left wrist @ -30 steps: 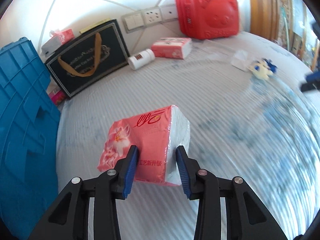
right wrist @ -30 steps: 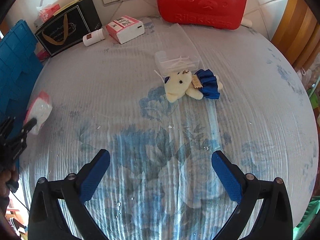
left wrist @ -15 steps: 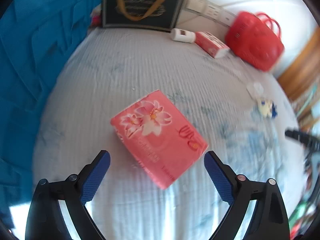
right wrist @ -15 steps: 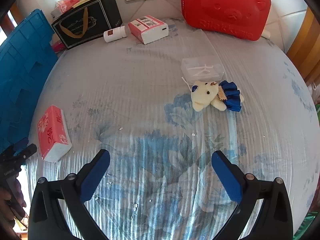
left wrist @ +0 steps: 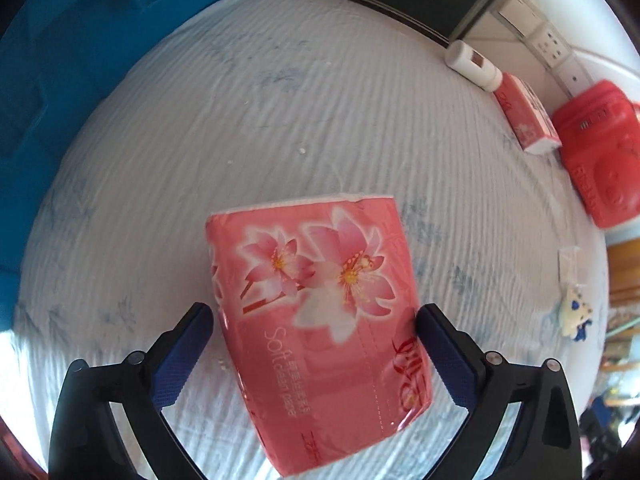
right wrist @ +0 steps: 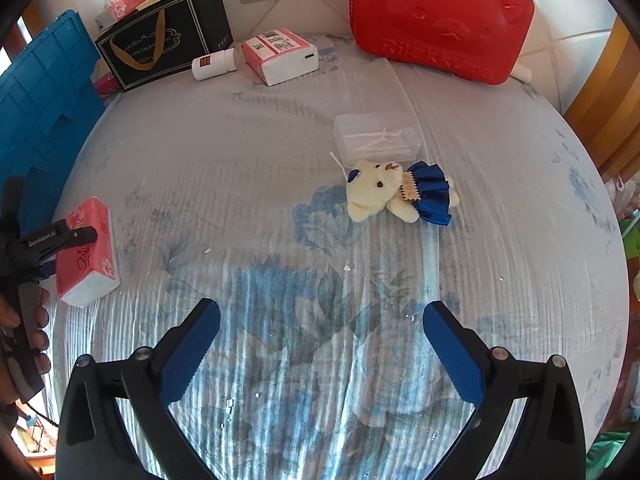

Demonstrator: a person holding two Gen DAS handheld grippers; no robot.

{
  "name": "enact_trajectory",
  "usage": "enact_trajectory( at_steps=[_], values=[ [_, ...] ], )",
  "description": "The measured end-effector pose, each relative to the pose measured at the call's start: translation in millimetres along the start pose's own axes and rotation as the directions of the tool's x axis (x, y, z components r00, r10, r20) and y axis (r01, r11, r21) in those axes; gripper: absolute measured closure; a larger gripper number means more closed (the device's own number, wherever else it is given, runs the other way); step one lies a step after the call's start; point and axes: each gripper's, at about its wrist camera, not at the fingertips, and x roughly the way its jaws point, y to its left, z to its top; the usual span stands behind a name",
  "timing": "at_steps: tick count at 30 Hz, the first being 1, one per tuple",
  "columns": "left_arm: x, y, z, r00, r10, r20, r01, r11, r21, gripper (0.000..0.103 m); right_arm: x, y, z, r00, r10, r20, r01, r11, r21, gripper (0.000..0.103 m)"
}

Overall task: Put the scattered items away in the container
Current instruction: 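Lift the pink tissue pack with the left tool while the right tool approaches the teddy bear, then grasp the cream teddy bear in blue dress with the right tool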

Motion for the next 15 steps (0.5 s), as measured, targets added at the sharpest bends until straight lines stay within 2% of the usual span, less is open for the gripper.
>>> enact_trajectory(
  at_steps=[2, 7, 15],
  values=[
    [0.9, -6.8, -1.1, 1.0, -0.006, -0.007, 0.006, 0.998, 0.063, 0.002, 6.0, -5.6, 3.8, 1.0, -0.004, -0.002, 0.004, 1.0, 0.008, 0.0],
    [-9.7, -11.6, -2.9, 0.999, -0.028, 0.018, 0.024, 0.988, 0.153, 0.019, 24.5, -15.0, 18.0, 1.0, -0.016, 0.013, 0.016, 1.0, 0.023, 0.0],
    [-46.5, 0.1, -27.2, 0.992, -0.086, 0.089, 0.067, 0.978, 0.2, 0.023, 60.5, -38.6, 39.4, 0.994, -0.098, 0.04, 0.096, 0.994, 0.056, 0.0]
  ],
)
